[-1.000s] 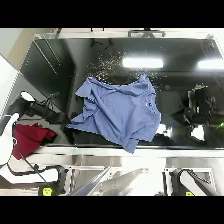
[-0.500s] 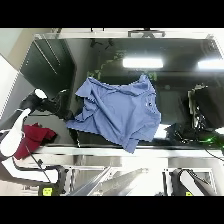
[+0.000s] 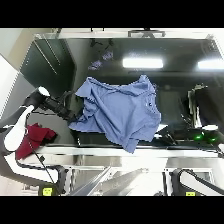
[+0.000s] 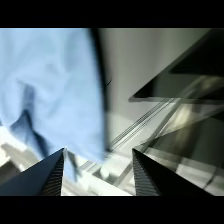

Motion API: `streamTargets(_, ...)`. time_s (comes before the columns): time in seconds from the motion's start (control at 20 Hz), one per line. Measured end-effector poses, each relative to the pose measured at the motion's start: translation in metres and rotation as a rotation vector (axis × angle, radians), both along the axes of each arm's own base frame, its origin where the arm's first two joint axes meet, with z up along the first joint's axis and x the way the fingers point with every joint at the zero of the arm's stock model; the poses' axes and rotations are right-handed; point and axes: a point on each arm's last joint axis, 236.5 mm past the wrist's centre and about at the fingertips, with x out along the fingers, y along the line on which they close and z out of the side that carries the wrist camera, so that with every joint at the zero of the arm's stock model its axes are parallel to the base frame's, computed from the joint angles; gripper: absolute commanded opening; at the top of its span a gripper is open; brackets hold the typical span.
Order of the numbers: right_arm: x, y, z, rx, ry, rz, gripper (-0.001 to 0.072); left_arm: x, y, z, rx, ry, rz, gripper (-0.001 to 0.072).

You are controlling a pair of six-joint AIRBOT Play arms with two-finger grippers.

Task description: Fold the shirts.

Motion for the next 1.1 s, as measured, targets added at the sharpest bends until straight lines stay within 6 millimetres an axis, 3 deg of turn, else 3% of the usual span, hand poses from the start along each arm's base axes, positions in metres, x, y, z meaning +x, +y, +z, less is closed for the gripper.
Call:
streamTargets(0.05,-0.001,0.012,-0.001,0.026,0.004,0.024,0.0478,0.003,-0.001,0.005,-0.024,-0.005,0.024,0.0023)
streamTargets(0.2,0.005,0.039,-0.009,0.055,-0.023,0.071,0.0048,0.012,-0.003,0.025,-0.116,-0.021,0.106,0.0023)
streamTargets(0.25,0.011,0.043,-0.009,0.051,-0.054,0.086,0.0014,0.014,-0.004,0.032,-0.147,-0.025,0.131,0.0023)
streamTargets(0.35,0.025,0.050,0.001,0.069,-0.118,0.113,0.0013,0.020,-0.006,0.055,-0.232,-0.048,0.184,0.0023)
streamTargets(0.4,0.037,0.054,0.018,0.101,-0.164,0.121,0.0013,0.024,-0.007,0.072,-0.288,-0.068,0.210,0.0023)
streamTargets(0.5,0.065,0.058,0.073,0.187,-0.300,0.124,0.0013,0.035,-0.013,0.119,-0.441,-0.146,0.266,0.0023)
streamTargets(0.55,0.083,0.053,0.108,0.218,-0.393,0.106,0.0013,0.040,-0.016,0.153,-0.545,-0.204,0.290,0.0023)
streamTargets(0.65,0.111,0.039,0.208,0.279,-0.636,0.082,0.0013,0.046,-0.019,0.236,-0.785,-0.359,0.333,0.0023)
streamTargets(0.75,0.119,0.015,0.314,0.250,-0.901,0.059,0.0013,0.038,-0.013,0.331,-1.035,-0.569,0.343,0.0023)
streamTargets(0.85,0.099,0.001,0.413,0.151,-1.164,0.069,0.0013,0.004,0.000,0.428,-1.274,-0.833,0.307,0.0023)
streamTargets(0.9,0.085,-0.002,0.450,0.087,-1.262,0.076,0.0014,-0.019,0.009,0.470,-1.367,-0.969,0.286,0.0023)
streamTargets(1.0,0.053,0.001,0.515,-0.051,-1.450,0.086,0.0014,-0.066,0.025,0.533,-1.477,-1.221,0.273,0.0024)
streamTargets(1.1,0.026,0.012,0.559,-0.163,-1.583,0.094,0.0013,-0.103,0.036,0.573,-1.484,-1.439,0.301,0.0024)
